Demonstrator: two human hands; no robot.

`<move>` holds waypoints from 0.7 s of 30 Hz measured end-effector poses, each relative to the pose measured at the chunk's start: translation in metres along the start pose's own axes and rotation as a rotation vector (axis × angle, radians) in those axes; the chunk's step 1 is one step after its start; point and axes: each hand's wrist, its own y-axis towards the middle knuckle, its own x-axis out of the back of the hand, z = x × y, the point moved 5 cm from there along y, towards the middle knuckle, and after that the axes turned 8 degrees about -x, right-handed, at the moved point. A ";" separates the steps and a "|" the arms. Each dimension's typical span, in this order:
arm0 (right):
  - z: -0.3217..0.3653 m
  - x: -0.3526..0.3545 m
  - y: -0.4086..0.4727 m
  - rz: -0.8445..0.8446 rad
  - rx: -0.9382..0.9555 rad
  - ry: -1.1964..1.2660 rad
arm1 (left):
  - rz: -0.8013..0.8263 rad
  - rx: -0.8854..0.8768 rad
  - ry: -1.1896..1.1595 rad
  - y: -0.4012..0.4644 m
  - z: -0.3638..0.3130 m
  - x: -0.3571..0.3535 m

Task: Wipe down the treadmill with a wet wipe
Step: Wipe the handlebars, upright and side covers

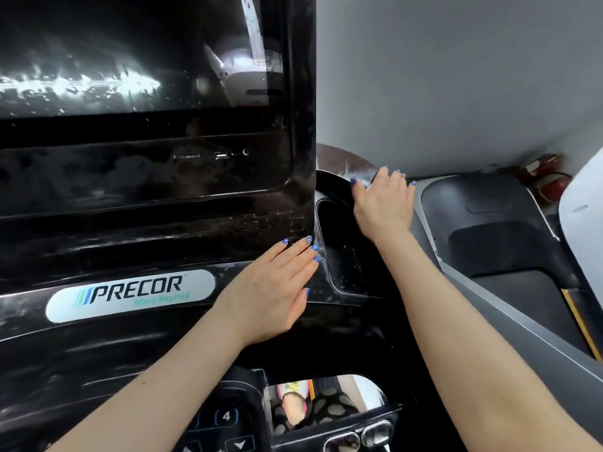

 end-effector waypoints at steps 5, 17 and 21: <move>-0.023 0.004 0.018 0.115 -0.020 0.046 | -0.001 0.001 -0.001 0.000 0.000 -0.001; -0.031 -0.021 -0.089 0.002 0.019 -0.261 | 0.000 -0.005 0.025 -0.001 -0.002 0.000; -0.014 -0.003 -0.054 0.001 -0.039 -0.136 | 0.000 0.000 0.018 0.000 0.000 0.000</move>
